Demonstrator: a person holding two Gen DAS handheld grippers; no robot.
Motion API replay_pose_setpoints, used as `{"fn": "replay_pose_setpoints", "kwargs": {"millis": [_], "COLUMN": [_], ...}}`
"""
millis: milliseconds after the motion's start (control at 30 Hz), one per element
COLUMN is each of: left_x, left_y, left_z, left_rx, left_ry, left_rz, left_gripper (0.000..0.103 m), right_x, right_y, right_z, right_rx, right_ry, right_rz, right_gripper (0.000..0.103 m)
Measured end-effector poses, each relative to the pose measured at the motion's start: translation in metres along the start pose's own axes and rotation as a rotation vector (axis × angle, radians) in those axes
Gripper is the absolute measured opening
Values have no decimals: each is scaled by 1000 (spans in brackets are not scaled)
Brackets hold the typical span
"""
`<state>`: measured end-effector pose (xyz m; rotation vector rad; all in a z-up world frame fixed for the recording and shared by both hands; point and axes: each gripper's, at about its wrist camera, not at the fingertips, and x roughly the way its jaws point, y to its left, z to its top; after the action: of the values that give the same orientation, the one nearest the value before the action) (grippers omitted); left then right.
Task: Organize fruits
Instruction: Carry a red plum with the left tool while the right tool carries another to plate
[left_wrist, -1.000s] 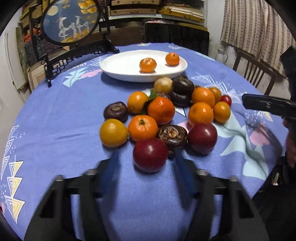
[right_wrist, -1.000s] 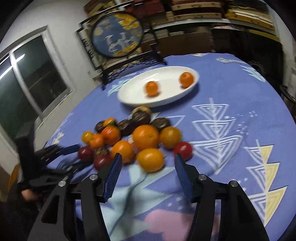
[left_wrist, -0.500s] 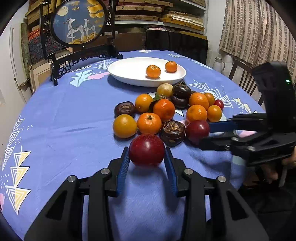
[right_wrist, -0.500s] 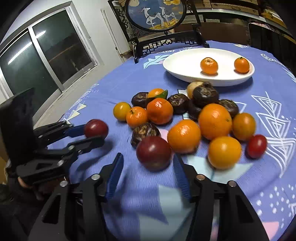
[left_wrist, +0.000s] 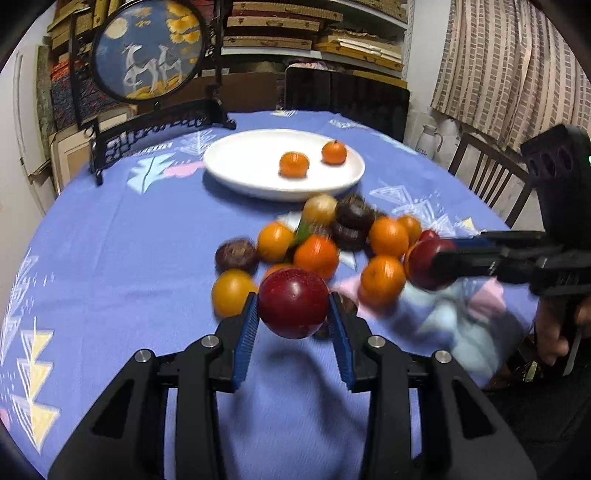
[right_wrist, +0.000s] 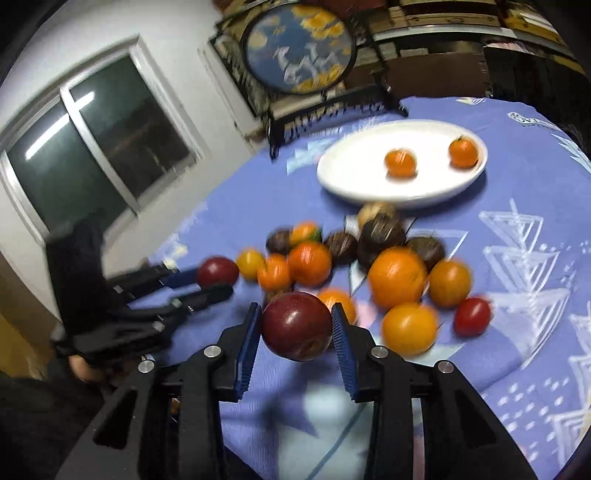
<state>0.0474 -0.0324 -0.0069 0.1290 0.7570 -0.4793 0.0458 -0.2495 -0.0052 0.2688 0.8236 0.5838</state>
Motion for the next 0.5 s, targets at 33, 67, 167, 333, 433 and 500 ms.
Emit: {"fn": "replay_pose_setpoints", "kwargs": {"millis": [33,67,167,333,433,500], "left_x": [4,7,27,86,119,128], "left_y": [-2,-2,1,12,16,21], "left_z": [10,18,53,112,133,138], "left_rx": [5,8,-1,-47,-73,-100], "left_ry": [-3,-7,-18,27,60,69], "left_rz": [-3,-9,-37,-68,-53,-39], "left_gripper": [37,37,37,37,39,49], "right_x": [-5,-9,-12,21,47,54], "right_y": [-5,-13,-40,-84,-101,-106], "right_z": [9,21,59,109,124,125], "right_rx": [11,27,83,160,184,203], "right_ry": [-17,-36,-80,-83,-63,-66], "right_rz": [-2,-7,-10,-68,-110,-122], "right_gripper": [39,39,39,39,43,52]}}
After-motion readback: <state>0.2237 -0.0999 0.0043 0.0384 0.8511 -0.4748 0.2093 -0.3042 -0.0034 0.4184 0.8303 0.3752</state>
